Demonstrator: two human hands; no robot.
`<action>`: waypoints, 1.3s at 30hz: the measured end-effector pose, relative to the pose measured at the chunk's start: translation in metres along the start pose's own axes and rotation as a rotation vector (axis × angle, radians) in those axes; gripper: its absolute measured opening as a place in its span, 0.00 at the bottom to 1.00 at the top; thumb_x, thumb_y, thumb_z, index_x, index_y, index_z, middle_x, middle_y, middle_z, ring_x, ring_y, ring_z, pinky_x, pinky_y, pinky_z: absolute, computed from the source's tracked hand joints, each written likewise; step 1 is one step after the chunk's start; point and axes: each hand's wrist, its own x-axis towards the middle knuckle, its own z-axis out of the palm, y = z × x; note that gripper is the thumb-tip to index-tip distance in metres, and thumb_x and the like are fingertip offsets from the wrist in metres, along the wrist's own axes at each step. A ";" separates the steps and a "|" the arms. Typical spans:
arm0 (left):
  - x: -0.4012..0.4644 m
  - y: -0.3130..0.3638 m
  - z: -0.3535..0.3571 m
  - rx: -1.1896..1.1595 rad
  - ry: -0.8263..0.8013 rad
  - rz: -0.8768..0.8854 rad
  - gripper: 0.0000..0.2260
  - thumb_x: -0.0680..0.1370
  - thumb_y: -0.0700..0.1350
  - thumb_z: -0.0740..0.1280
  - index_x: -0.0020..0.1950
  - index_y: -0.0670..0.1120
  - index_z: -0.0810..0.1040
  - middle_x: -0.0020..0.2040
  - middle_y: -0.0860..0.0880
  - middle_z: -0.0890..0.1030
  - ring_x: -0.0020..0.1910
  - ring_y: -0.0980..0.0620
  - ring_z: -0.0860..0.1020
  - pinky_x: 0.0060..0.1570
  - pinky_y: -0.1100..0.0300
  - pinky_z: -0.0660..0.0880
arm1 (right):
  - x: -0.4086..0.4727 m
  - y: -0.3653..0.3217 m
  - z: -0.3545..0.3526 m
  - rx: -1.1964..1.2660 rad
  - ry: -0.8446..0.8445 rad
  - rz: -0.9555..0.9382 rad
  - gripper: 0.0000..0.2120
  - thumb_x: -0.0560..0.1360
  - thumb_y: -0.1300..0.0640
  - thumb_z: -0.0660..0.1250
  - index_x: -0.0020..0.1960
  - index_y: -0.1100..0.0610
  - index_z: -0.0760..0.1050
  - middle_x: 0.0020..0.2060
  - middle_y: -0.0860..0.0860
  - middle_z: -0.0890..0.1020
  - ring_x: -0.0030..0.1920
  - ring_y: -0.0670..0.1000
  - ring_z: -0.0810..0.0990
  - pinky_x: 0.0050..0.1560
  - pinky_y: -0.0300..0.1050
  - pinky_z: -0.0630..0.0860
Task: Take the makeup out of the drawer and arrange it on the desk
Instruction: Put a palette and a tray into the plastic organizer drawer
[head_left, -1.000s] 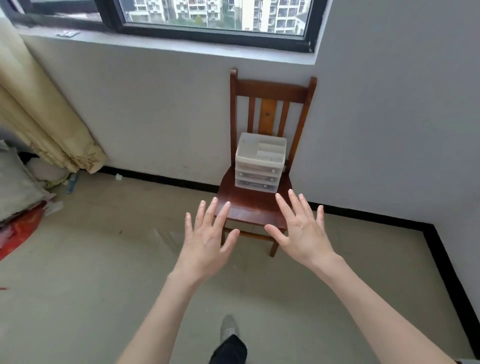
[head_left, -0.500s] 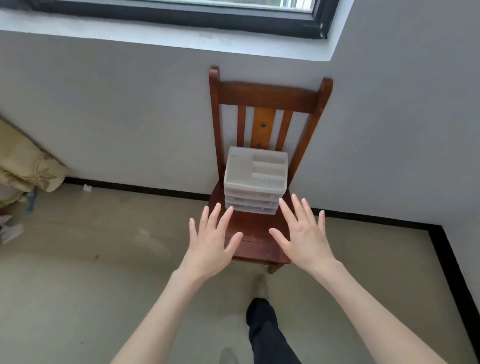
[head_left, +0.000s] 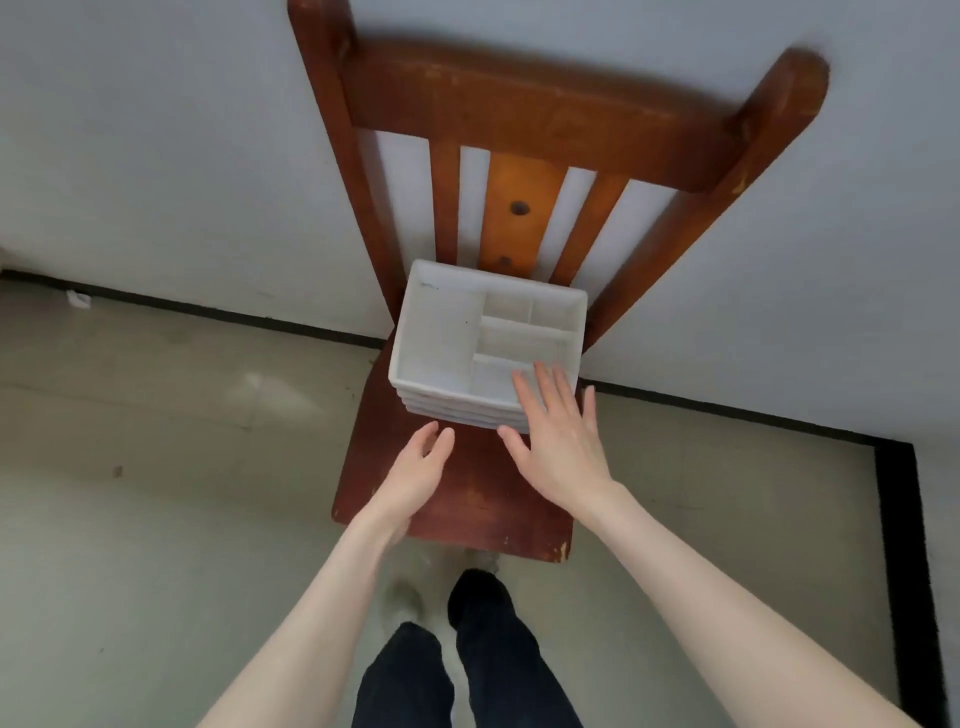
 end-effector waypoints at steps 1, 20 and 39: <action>0.012 -0.001 0.003 -0.123 -0.017 -0.058 0.25 0.80 0.56 0.56 0.75 0.48 0.58 0.73 0.49 0.63 0.71 0.53 0.63 0.68 0.53 0.60 | 0.013 0.004 0.005 -0.022 0.007 -0.008 0.30 0.80 0.45 0.53 0.77 0.52 0.46 0.77 0.54 0.48 0.76 0.53 0.43 0.72 0.57 0.38; 0.075 -0.031 0.029 -1.147 -0.091 -0.311 0.35 0.76 0.65 0.56 0.74 0.43 0.58 0.70 0.42 0.67 0.69 0.45 0.66 0.61 0.46 0.69 | 0.054 0.032 0.058 -0.184 -0.031 0.015 0.26 0.82 0.48 0.44 0.77 0.54 0.42 0.76 0.53 0.45 0.76 0.52 0.39 0.70 0.51 0.30; 0.028 -0.084 0.018 -0.977 -0.064 -0.479 0.36 0.76 0.67 0.47 0.75 0.42 0.57 0.72 0.42 0.65 0.66 0.45 0.71 0.56 0.49 0.73 | 0.053 0.030 0.063 -0.190 0.001 0.039 0.29 0.81 0.48 0.51 0.77 0.54 0.43 0.76 0.54 0.45 0.76 0.53 0.42 0.70 0.52 0.31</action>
